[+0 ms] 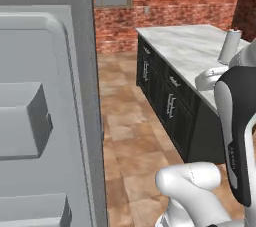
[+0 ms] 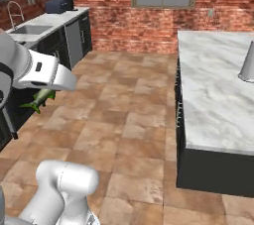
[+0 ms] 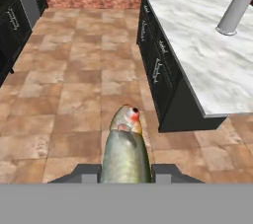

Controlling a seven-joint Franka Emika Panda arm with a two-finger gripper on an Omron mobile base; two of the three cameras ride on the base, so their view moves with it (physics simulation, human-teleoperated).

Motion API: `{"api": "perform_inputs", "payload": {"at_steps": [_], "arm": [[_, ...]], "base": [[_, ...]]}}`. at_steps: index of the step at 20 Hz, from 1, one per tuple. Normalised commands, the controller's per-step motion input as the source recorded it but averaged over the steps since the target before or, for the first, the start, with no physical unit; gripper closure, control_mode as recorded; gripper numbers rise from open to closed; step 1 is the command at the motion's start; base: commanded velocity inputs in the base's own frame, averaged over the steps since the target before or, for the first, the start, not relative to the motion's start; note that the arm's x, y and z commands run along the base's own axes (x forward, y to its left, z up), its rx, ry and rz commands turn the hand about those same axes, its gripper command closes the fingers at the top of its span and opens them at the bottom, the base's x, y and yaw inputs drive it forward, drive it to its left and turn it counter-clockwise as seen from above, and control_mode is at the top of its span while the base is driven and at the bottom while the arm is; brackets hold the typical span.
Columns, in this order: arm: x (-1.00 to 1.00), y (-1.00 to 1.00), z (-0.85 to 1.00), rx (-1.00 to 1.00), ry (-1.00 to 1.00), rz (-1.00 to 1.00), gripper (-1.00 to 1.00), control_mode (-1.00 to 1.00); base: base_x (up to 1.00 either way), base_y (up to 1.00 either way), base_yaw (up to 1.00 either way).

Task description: Retrieve the fish from the fridge and place it on the saucepan with marinade on the stove.

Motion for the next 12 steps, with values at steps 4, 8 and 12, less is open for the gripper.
{"api": "perform_inputs", "payload": {"at_steps": [4, 8, 12], "arm": [[0.00, 0.00, 0.00, 0.00, 0.00, 0.00, 1.00, 1.00], [0.00, 0.00, 0.00, 0.00, 0.00, 0.00, 1.00, 1.00], [0.00, 0.00, 0.00, 0.00, 0.00, 0.00, 1.00, 1.00]], "base": [[1.00, 0.00, 0.01], [1.00, 0.00, 0.03], [1.00, 0.01, 0.03]]}}
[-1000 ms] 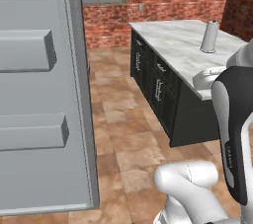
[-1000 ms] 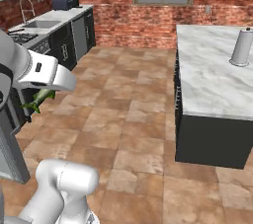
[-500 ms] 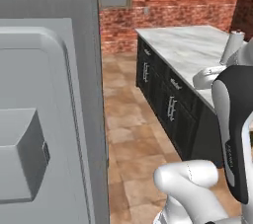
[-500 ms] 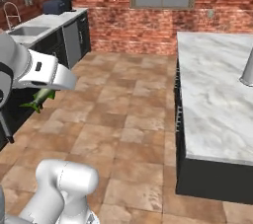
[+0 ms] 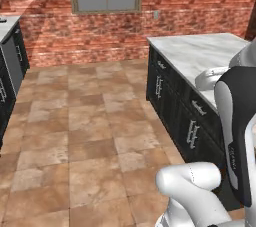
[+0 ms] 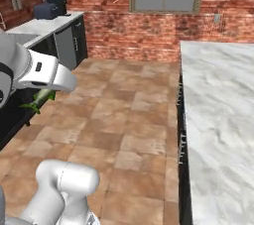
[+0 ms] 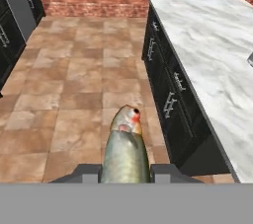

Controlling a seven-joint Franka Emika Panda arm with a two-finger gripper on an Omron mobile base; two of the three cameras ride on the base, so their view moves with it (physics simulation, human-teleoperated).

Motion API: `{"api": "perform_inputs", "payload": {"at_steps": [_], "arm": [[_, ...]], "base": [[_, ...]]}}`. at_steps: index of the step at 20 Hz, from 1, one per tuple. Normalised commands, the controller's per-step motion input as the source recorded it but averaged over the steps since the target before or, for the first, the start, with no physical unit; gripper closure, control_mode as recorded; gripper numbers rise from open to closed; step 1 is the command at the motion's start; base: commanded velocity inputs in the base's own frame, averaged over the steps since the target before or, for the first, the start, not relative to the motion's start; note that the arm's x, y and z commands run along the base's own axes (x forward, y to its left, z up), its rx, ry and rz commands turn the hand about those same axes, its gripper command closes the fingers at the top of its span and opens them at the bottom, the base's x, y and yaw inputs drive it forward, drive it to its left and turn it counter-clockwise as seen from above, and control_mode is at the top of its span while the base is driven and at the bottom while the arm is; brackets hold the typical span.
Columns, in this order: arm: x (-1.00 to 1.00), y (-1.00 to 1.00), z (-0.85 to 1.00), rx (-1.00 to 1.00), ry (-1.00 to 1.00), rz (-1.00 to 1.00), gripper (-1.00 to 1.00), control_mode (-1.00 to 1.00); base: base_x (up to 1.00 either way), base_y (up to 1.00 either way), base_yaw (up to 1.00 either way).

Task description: Retrieve the fish from the fridge and place it on the saucepan with marinade on the stove.

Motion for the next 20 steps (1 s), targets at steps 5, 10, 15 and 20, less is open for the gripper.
{"api": "perform_inputs", "payload": {"at_steps": [5, 10, 15, 20], "arm": [[0.00, 0.00, 0.00, 0.00, 0.00, 0.00, 1.00, 1.00], [0.00, 0.00, 0.00, 0.00, 0.00, 0.00, 1.00, 1.00], [0.00, 0.00, 0.00, 0.00, 0.00, 0.00, 1.00, 1.00], [0.00, 0.00, 0.00, 0.00, 0.00, 0.00, 1.00, 1.00]], "base": [[1.00, 0.06, 0.05], [1.00, 0.23, 0.07], [1.00, 0.37, 0.30], [1.00, 0.30, 0.54]]}}
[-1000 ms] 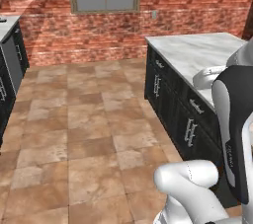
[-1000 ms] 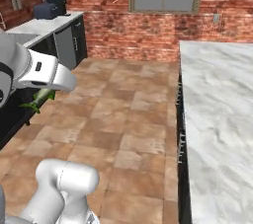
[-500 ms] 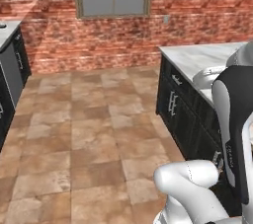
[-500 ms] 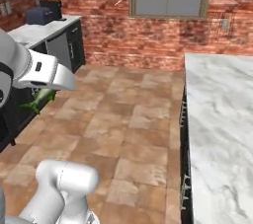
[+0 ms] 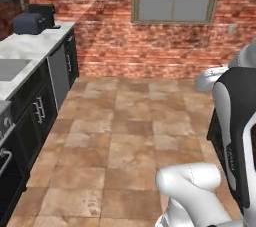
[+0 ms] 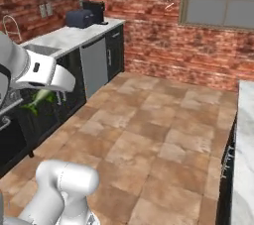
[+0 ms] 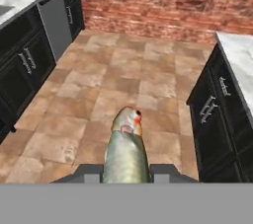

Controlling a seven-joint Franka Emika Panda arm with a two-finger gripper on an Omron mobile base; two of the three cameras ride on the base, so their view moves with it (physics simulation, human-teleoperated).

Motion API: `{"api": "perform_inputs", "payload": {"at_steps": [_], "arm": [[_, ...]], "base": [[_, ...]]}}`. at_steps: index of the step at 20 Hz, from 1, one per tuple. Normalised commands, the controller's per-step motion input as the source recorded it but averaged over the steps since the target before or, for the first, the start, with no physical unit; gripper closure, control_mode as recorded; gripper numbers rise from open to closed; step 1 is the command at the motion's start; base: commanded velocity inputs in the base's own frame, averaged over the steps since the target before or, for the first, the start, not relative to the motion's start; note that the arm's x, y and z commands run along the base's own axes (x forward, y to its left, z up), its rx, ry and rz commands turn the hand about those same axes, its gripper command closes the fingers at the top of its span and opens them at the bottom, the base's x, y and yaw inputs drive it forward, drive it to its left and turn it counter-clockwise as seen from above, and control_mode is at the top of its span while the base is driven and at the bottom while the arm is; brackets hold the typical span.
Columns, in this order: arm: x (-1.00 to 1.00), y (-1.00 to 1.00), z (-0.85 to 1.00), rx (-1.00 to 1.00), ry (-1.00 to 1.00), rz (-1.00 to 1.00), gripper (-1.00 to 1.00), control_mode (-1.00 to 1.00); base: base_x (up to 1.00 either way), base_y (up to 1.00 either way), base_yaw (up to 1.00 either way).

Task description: Retrieve the fish from the fridge and place it on the saucepan with marinade on the stove.

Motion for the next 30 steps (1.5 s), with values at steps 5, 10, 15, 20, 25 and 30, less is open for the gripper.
{"api": "perform_inputs", "payload": {"at_steps": [5, 10, 15, 20, 25, 30], "arm": [[0.00, 0.00, 0.00, 0.00, 0.00, 0.00, 1.00, 1.00], [0.00, 0.00, 0.00, 0.00, 0.00, 0.00, 1.00, 1.00], [0.00, 0.00, 0.00, 0.00, 0.00, 0.00, 1.00, 1.00], [0.00, 0.00, 0.00, 0.00, 0.00, 0.00, 1.00, 1.00], [0.00, 0.00, 0.00, 0.00, 0.00, 0.00, 1.00, 1.00], [0.00, 0.00, 0.00, 0.00, 0.00, 0.00, 1.00, 1.00]], "base": [[1.00, 0.09, 0.65], [1.00, 0.06, 0.64], [1.00, 0.01, 0.63], [1.00, 0.00, 0.65], [0.75, 0.16, 0.66], [0.47, 0.13, 0.59]]}}
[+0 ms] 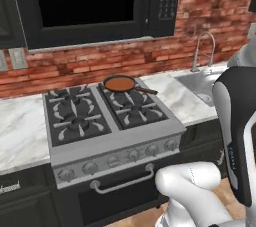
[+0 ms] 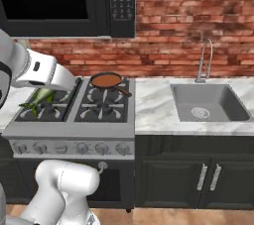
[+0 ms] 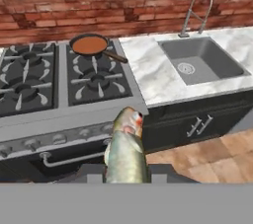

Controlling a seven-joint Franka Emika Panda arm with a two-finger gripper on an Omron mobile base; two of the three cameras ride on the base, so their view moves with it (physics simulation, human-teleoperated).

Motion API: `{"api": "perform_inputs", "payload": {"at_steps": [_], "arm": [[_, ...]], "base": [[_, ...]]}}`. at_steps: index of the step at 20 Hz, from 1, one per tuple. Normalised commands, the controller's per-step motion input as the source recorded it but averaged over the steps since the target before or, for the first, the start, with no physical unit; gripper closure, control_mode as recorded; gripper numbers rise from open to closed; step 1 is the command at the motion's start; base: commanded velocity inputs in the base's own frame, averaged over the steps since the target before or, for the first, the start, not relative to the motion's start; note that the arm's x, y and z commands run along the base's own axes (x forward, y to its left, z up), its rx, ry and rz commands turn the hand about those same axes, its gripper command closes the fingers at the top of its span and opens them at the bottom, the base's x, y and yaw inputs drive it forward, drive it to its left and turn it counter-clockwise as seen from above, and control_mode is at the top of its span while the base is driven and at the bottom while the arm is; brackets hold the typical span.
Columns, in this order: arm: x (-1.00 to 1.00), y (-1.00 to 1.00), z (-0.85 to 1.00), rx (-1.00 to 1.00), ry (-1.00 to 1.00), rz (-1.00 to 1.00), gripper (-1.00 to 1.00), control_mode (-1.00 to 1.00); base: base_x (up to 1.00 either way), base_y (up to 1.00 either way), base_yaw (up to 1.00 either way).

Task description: Retrieve the fish from the fridge and place it on the saucepan with marinade on the stove.

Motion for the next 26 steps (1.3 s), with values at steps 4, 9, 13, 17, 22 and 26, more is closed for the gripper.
{"api": "perform_inputs", "payload": {"at_steps": [4, 9, 13, 17, 22, 26], "arm": [[0.00, 0.00, 0.00, 0.00, 0.00, 0.00, 1.00, 1.00], [0.00, 0.00, 0.00, 0.00, 0.00, 0.00, 1.00, 1.00], [0.00, 0.00, 0.00, 0.00, 0.00, 0.00, 1.00, 1.00], [0.00, 0.00, 0.00, 0.00, 0.00, 0.00, 1.00, 1.00], [0.00, 0.00, 0.00, 0.00, 0.00, 0.00, 1.00, 1.00], [0.00, 0.00, 0.00, 0.00, 0.00, 0.00, 1.00, 1.00]], "base": [[0.31, 0.01, 0.46], [0.40, -0.09, 0.23], [0.36, -0.10, 0.14], [0.52, -0.09, 0.01], [0.49, -0.19, 0.00], [0.45, -0.14, 0.01]]}}
